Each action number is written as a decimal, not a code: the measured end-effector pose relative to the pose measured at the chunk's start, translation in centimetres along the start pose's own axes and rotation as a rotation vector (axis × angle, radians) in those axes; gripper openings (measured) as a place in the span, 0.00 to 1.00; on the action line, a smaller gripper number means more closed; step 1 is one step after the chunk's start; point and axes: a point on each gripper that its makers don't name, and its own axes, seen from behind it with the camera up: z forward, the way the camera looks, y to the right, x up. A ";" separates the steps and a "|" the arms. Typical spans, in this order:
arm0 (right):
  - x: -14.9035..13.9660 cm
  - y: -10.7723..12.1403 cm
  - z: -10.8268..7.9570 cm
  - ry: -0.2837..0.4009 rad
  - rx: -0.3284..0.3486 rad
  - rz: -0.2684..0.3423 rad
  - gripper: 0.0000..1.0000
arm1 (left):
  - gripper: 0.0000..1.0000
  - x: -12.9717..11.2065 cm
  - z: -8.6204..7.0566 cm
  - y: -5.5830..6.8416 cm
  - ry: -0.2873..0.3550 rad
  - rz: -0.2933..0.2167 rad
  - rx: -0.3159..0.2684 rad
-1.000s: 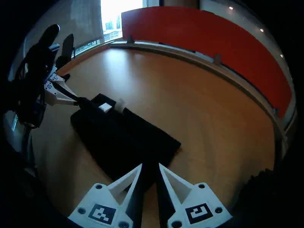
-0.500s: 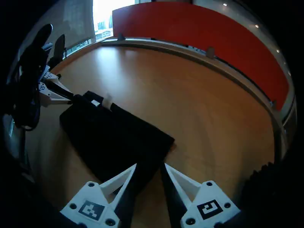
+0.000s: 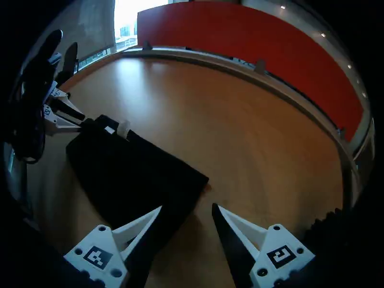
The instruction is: Fold towel
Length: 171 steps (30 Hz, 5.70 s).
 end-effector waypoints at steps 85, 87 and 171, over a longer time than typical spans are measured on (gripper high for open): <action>-0.5 -2.6 -7.7 0.110 -0.052 0.017 0.95 | 0.92 -5.1 -7.8 -0.2 0.068 -0.135 0.102; -0.5 -2.6 -7.7 0.111 -0.050 0.014 0.95 | 0.92 -5.4 -8.0 -0.2 0.069 -0.141 0.107; -6.3 -5.0 -3.7 -0.079 0.138 -0.208 0.31 | 0.92 -16.5 -14.4 -1.1 0.210 -0.334 0.246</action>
